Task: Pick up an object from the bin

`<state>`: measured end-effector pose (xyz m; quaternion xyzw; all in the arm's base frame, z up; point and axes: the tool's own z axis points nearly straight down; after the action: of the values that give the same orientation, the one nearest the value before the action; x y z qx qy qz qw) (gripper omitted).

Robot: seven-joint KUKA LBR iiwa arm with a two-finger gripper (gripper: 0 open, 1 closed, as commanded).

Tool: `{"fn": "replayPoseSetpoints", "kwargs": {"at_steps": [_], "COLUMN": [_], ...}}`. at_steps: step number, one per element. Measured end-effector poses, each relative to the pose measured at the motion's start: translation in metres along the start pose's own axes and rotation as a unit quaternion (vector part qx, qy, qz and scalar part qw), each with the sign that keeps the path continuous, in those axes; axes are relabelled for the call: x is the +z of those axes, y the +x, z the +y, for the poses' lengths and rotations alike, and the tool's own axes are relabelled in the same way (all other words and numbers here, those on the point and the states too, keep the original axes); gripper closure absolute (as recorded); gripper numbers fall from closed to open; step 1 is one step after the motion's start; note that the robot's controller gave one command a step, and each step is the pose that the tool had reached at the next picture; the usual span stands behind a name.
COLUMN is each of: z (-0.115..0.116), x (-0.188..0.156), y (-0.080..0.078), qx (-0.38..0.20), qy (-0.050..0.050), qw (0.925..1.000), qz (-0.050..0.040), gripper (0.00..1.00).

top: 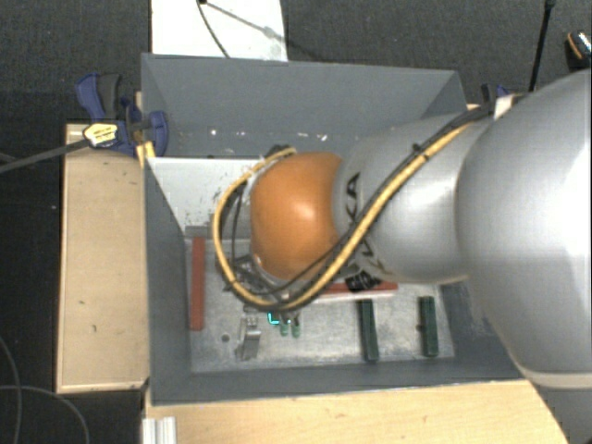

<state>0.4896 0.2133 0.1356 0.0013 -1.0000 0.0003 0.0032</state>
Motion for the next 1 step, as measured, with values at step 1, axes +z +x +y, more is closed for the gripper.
{"fn": "replayPoseSetpoints", "kwargs": {"at_steps": [1], "z": [-0.072], "x": [0.0679], "y": [-0.002], "qx": [-0.066], "qy": [0.001], "qw": [0.9978], "qz": [-0.0019], "gripper": [0.0]}}
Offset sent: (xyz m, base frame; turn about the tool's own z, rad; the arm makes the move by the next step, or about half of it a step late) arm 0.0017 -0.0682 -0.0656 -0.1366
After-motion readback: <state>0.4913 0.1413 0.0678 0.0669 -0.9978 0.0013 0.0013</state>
